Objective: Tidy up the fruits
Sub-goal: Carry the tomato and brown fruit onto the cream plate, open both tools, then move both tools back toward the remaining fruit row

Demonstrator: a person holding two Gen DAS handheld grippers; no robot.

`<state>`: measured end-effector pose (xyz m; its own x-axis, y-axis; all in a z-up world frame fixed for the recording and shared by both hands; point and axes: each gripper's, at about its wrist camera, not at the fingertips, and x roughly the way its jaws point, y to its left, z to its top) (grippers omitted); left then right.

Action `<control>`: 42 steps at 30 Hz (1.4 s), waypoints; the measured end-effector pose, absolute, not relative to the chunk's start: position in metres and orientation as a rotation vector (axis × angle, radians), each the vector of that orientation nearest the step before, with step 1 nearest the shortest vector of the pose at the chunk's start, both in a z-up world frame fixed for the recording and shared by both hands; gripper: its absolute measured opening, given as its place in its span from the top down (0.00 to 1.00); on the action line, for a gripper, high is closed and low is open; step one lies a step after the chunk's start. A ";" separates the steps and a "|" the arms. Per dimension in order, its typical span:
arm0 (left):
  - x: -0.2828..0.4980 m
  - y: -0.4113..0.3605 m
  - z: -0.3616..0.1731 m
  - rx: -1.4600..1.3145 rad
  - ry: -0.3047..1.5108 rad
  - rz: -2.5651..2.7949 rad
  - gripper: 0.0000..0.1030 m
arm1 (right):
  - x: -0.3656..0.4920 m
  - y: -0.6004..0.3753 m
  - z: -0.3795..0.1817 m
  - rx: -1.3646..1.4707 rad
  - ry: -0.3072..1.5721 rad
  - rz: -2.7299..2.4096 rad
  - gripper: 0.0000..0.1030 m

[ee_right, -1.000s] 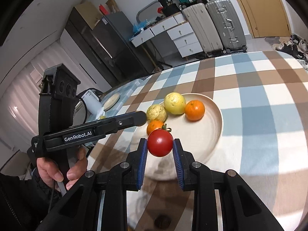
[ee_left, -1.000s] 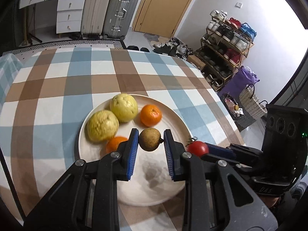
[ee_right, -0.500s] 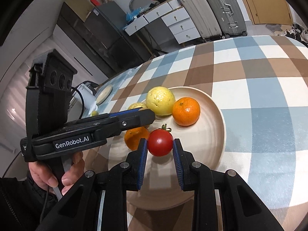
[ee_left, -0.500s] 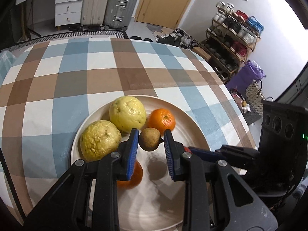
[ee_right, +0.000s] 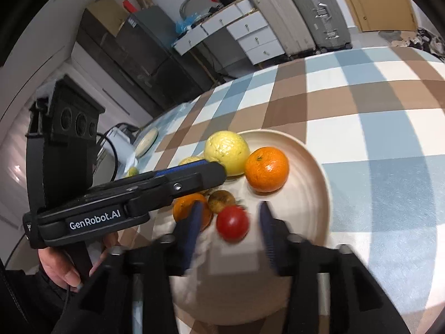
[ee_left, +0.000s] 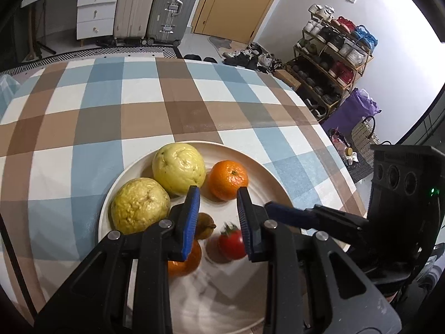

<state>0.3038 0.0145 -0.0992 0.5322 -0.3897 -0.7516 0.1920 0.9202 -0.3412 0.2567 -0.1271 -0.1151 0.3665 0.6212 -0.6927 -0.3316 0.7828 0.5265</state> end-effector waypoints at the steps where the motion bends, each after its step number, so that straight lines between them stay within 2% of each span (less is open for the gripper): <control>1: 0.300 0.015 -0.096 -0.225 0.942 -0.350 0.74 | 0.253 -0.131 -0.111 0.330 1.009 0.623 0.48; 3: 0.289 0.016 -0.088 -0.223 0.924 -0.342 0.65 | 0.246 -0.138 -0.105 0.334 0.991 0.616 0.47; 4: 0.285 0.017 -0.085 -0.226 0.917 -0.342 0.64 | 0.241 -0.142 -0.101 0.333 0.984 0.602 0.45; 6: 0.270 0.019 -0.075 -0.223 0.889 -0.333 0.59 | 0.233 -0.149 -0.095 0.339 0.970 0.583 0.33; 8: 0.256 0.020 -0.067 -0.209 0.865 -0.317 0.47 | 0.220 -0.157 -0.086 0.349 0.944 0.567 0.31; 10: 0.242 0.022 -0.060 -0.209 0.841 -0.310 0.40 | 0.207 -0.163 -0.078 0.345 0.922 0.555 0.28; 12: 0.223 0.023 -0.050 -0.202 0.804 -0.301 0.32 | 0.195 -0.169 -0.070 0.341 0.900 0.540 0.19; 15: 0.199 0.024 -0.041 -0.196 0.774 -0.291 0.24 | 0.176 -0.177 -0.058 0.340 0.859 0.513 0.11; 18: 0.174 0.023 -0.033 -0.174 0.750 -0.265 0.20 | 0.156 -0.182 -0.047 0.322 0.826 0.482 0.06; 22: 0.148 0.019 -0.028 -0.140 0.737 -0.234 0.15 | 0.134 -0.185 -0.036 0.301 0.796 0.467 0.05; 25: 0.128 0.019 -0.025 -0.137 0.719 -0.206 0.02 | 0.117 -0.185 -0.030 0.293 0.778 0.465 0.03; 42: 0.033 0.003 -0.056 -0.135 0.744 -0.171 0.01 | 0.035 -0.178 -0.022 0.221 0.735 0.437 0.00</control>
<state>0.0330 0.0029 -0.0560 0.7230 -0.2019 -0.6607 0.1063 0.9775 -0.1824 0.0347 -0.1777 -0.0216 0.6571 0.4589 -0.5980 -0.3064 0.8874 0.3444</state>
